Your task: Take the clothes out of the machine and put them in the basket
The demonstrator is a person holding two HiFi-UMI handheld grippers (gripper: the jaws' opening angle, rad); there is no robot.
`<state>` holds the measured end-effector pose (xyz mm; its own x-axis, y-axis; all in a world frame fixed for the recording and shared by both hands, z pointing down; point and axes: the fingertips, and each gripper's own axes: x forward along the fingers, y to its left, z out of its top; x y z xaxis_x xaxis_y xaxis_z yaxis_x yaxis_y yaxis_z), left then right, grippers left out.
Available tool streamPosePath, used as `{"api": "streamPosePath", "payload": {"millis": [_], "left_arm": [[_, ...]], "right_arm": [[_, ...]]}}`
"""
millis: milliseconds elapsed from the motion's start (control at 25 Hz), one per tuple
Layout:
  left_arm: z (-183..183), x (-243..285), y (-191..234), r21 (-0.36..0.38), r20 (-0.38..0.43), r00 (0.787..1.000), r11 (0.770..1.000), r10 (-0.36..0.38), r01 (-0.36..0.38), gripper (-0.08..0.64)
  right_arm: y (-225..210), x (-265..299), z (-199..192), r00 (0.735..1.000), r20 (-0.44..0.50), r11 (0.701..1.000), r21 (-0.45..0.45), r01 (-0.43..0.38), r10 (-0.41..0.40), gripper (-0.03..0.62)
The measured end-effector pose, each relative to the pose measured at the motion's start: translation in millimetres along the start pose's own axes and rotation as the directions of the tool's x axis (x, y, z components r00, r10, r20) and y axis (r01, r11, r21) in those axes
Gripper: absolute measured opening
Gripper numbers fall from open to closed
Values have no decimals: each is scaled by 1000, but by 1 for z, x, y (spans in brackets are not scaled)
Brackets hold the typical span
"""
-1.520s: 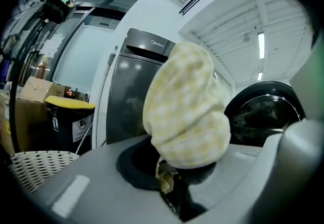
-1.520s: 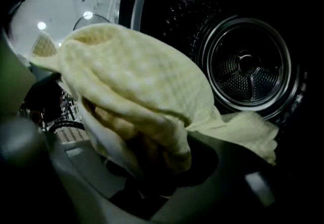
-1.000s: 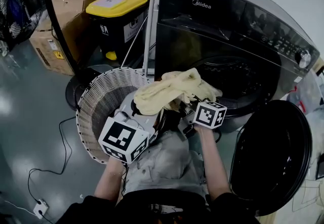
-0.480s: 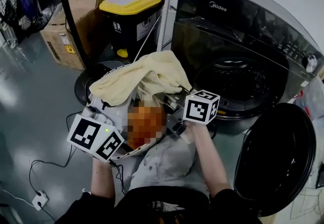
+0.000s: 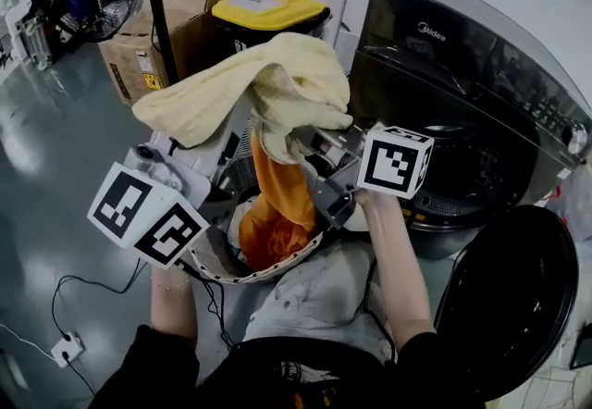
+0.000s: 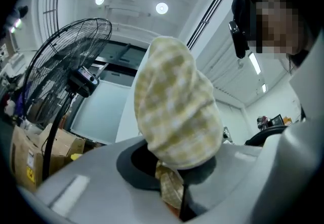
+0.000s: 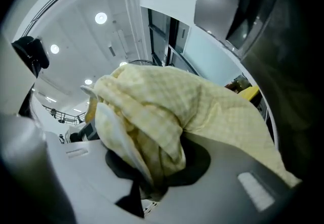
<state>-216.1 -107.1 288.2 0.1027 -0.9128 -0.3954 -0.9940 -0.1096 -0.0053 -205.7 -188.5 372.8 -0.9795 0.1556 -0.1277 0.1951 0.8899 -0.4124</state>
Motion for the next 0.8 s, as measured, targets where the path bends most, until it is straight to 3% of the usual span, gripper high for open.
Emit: {"api": "streamPosePath", "payload": {"millis": [200,320,440,560,640,680,720,800], "left_arm": [[39,6,20,49,7,1000,999,14,-14,46],[64,1,30,79,30,999,996,32,-34,46],[77,-12,40,90,40,997,994,66,-69,46],[68,-27,55,109,-11,991,986,130,-128,46],[45,-36,68,128,-77,981,978,176,-166,46],[28,-40,75,139,-118,972,973,201,-184,46],[9,-43,80,148,-168,960,968,226,-202,46],[-35,-50,89,157,-276,923,961,266,-230,46]], "right_arm": [[18,30,36,999,-11,999,-22,-36,36,109],[46,57,53,990,19,989,38,-141,140,109],[80,84,54,961,41,954,114,-278,275,109],[86,104,21,936,35,893,289,-346,351,109],[73,112,-15,932,9,848,413,-332,361,109],[62,114,-35,938,-18,840,450,-302,347,109],[49,114,-56,947,-56,847,466,-256,317,109],[22,110,-93,960,-159,888,438,-142,231,109]]}}
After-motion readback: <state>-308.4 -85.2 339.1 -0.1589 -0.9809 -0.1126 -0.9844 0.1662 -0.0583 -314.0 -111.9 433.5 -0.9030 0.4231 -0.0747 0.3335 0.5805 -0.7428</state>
